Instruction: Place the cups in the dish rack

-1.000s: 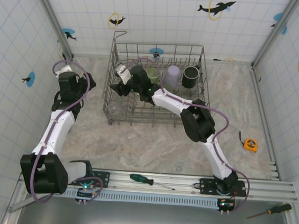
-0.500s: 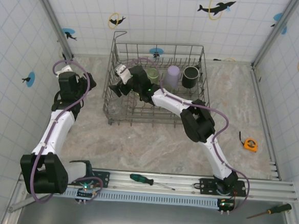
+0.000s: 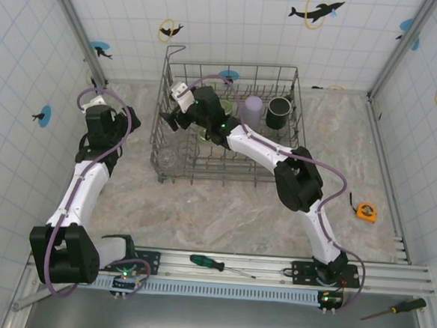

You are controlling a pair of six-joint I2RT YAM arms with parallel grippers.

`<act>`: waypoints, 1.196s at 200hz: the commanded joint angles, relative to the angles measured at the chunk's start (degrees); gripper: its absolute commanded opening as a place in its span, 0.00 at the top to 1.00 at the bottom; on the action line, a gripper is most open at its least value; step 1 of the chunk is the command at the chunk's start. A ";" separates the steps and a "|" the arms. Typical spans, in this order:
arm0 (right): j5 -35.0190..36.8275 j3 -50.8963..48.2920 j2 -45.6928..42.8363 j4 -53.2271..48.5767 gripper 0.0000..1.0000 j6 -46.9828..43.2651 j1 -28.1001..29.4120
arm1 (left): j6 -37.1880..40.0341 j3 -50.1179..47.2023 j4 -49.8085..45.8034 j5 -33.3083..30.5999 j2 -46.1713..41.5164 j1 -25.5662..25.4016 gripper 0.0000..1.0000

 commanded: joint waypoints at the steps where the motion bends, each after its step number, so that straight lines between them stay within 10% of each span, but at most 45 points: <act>1: 1.76 -0.89 -4.26 0.34 0.00 -1.12 0.05 | -0.57 -0.61 0.31 0.76 0.40 0.63 0.03; 239: 19.45 -56.59 -60.59 -5.00 0.00 15.12 2.24 | -0.52 1.90 -3.76 -7.96 6.83 1.41 0.02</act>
